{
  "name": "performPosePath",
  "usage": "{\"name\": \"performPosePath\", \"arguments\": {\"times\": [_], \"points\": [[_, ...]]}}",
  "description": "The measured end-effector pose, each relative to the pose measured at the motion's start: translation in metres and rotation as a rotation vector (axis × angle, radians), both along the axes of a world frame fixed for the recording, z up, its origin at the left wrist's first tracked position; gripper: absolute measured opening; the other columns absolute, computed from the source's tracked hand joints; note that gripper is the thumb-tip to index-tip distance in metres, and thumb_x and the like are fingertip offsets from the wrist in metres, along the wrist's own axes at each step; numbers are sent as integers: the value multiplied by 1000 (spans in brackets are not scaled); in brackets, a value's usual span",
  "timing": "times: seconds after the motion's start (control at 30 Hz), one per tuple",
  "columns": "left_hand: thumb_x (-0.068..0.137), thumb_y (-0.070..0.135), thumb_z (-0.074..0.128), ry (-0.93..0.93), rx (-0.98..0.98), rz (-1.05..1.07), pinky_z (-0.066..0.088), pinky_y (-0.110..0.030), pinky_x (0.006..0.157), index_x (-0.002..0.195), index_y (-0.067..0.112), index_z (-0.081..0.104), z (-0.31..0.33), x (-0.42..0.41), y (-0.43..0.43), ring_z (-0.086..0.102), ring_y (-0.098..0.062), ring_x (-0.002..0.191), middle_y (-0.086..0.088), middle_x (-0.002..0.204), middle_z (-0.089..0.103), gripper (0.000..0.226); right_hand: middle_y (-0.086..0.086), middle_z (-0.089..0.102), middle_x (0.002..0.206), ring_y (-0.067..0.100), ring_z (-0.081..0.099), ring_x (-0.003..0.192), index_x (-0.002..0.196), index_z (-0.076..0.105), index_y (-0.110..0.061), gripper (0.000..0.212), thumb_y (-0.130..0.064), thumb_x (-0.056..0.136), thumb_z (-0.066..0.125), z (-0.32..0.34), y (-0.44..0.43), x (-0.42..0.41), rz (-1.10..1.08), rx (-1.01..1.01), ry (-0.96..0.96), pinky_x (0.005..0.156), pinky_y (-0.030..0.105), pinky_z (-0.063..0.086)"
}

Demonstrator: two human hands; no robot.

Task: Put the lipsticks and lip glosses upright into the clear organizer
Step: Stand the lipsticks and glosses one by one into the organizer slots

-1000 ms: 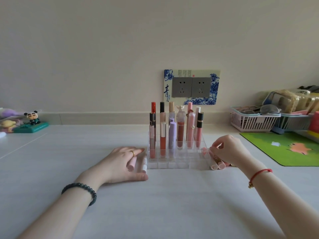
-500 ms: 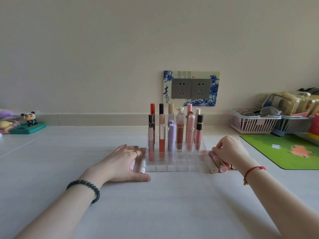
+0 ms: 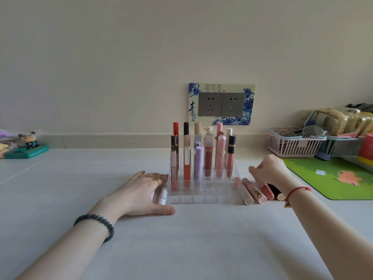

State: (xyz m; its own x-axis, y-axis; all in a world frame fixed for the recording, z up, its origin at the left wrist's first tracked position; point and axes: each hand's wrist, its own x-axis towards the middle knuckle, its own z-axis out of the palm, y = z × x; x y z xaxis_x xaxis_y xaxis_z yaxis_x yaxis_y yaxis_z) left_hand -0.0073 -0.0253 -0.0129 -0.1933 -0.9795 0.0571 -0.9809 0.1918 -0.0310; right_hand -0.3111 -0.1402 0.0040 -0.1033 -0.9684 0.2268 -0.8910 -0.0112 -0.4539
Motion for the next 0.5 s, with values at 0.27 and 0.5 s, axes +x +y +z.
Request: {"name": "performPosePath", "arguments": {"times": [0.27,0.5], "points": [[43,95,4,20,-63,-39,-4,-26,115,145,26,19,-5,3,0,9,-3,141,8,154,19,124,5,61,68,15,48,54,86,66,-8,24,-27,89,51,51,41,-1,247,-368,-527,50,27,39],[52,92,1,112,-101,-86,5,-29,116,126,21,48,-6,2,0,23,-3,138,9,140,46,113,-2,64,74,-6,58,49,94,59,-8,12,-15,88,52,51,70,48,543,-385,-680,49,9,49]]}}
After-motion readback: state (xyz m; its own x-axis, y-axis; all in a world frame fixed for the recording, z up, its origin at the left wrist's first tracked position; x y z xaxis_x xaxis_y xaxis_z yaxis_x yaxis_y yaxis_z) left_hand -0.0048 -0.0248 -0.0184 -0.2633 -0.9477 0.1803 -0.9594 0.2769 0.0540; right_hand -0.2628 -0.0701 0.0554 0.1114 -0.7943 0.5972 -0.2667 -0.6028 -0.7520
